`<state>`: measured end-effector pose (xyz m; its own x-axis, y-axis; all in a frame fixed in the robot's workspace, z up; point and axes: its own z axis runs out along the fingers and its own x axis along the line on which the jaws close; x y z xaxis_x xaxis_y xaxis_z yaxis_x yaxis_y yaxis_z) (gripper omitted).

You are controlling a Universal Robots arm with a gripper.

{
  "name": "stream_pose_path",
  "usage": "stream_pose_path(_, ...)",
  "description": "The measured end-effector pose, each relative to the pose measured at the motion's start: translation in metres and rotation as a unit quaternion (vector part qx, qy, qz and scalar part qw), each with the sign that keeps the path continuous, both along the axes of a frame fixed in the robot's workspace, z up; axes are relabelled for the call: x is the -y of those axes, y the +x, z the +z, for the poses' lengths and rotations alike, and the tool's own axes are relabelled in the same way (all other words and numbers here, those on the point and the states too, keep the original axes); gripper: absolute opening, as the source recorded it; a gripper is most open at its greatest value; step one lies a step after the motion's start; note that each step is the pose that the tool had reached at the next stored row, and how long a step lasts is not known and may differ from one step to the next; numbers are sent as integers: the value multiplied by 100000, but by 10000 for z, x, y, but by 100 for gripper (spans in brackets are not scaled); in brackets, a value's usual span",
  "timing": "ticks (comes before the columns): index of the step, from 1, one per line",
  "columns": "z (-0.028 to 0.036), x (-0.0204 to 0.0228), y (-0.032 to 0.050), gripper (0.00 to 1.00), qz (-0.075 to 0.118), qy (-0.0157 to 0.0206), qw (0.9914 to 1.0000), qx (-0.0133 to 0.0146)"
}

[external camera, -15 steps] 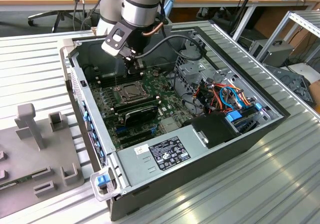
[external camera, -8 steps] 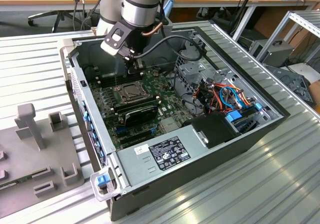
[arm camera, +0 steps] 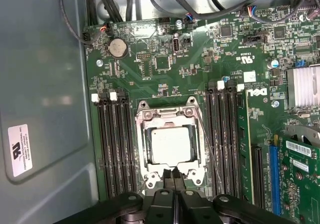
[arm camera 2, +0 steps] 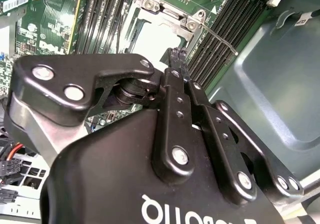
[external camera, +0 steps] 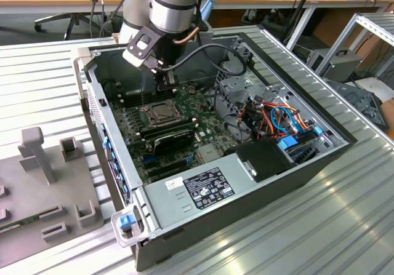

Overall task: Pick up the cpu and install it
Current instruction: 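Install the first cpu locking lever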

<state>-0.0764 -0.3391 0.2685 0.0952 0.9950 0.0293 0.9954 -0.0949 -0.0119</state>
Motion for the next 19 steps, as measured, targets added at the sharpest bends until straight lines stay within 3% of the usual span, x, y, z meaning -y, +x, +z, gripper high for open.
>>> stream_pose_path(19, 0, 0, 0, 11, -3176, -95, 99950, -3)
